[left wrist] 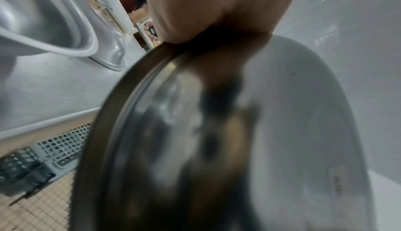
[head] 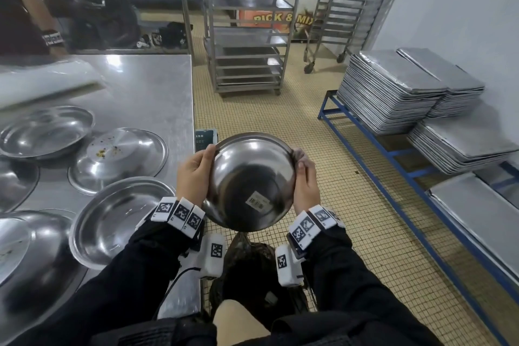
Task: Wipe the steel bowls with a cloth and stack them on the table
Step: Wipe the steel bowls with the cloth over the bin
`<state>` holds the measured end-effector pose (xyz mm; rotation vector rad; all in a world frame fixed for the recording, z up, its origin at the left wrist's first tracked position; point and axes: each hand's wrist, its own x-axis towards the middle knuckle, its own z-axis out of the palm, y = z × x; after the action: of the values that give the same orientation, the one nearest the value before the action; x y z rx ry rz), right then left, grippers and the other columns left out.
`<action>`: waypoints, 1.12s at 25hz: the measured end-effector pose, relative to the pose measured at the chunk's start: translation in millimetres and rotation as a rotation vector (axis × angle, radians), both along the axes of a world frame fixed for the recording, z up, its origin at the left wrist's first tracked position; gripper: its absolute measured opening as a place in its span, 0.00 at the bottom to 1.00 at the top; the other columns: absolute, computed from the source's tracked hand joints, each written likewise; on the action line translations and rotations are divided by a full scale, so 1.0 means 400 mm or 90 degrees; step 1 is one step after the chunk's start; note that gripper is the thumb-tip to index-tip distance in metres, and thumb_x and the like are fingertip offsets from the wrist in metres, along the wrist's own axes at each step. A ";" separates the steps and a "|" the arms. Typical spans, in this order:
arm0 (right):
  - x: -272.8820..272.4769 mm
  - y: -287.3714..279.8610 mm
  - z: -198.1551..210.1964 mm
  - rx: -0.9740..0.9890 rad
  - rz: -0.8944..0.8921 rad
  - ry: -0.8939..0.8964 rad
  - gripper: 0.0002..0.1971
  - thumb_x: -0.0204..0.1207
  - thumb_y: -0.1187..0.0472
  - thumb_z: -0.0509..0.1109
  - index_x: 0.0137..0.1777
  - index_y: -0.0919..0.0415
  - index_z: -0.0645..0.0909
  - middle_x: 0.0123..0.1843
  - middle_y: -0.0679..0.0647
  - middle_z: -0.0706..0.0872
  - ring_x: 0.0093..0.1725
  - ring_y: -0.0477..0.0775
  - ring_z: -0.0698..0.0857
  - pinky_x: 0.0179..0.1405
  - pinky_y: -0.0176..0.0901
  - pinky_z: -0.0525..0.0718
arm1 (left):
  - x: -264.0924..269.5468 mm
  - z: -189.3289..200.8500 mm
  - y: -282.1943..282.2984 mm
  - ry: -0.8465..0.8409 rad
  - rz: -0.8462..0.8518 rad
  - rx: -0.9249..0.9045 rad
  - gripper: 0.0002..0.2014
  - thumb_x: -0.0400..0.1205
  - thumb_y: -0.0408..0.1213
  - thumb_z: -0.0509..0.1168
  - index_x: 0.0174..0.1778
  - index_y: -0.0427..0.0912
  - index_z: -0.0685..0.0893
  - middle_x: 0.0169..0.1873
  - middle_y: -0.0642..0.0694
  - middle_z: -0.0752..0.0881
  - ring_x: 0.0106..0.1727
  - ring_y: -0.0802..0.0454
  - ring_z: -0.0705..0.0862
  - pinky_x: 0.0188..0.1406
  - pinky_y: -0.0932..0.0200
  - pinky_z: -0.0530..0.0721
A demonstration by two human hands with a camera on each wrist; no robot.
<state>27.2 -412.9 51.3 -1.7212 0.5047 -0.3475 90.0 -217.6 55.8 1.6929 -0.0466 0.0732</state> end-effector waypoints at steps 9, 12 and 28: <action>0.029 -0.045 0.003 -0.265 0.111 -0.027 0.12 0.84 0.50 0.57 0.57 0.54 0.78 0.46 0.41 0.84 0.43 0.37 0.81 0.36 0.22 0.73 | -0.018 -0.033 -0.027 -0.021 -0.160 0.143 0.09 0.85 0.47 0.61 0.53 0.50 0.84 0.41 0.52 0.89 0.44 0.58 0.87 0.45 0.65 0.83; 0.047 -0.035 0.014 -0.346 0.145 -0.039 0.14 0.84 0.52 0.58 0.60 0.59 0.78 0.47 0.47 0.84 0.44 0.46 0.81 0.36 0.25 0.72 | -0.010 -0.023 -0.034 -0.066 -0.139 0.194 0.12 0.83 0.50 0.63 0.45 0.48 0.87 0.36 0.50 0.88 0.40 0.53 0.86 0.41 0.62 0.82; 0.015 0.084 0.005 -0.503 0.036 -0.241 0.24 0.84 0.46 0.50 0.75 0.52 0.72 0.76 0.50 0.72 0.76 0.52 0.68 0.74 0.56 0.69 | -0.008 0.051 -0.067 -0.116 -0.014 0.179 0.24 0.84 0.52 0.62 0.23 0.43 0.73 0.16 0.53 0.72 0.21 0.56 0.67 0.22 0.60 0.65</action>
<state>33.3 -379.3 53.5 -2.3413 0.0218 -0.8974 86.9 -244.6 76.3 1.9625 -0.2208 0.2125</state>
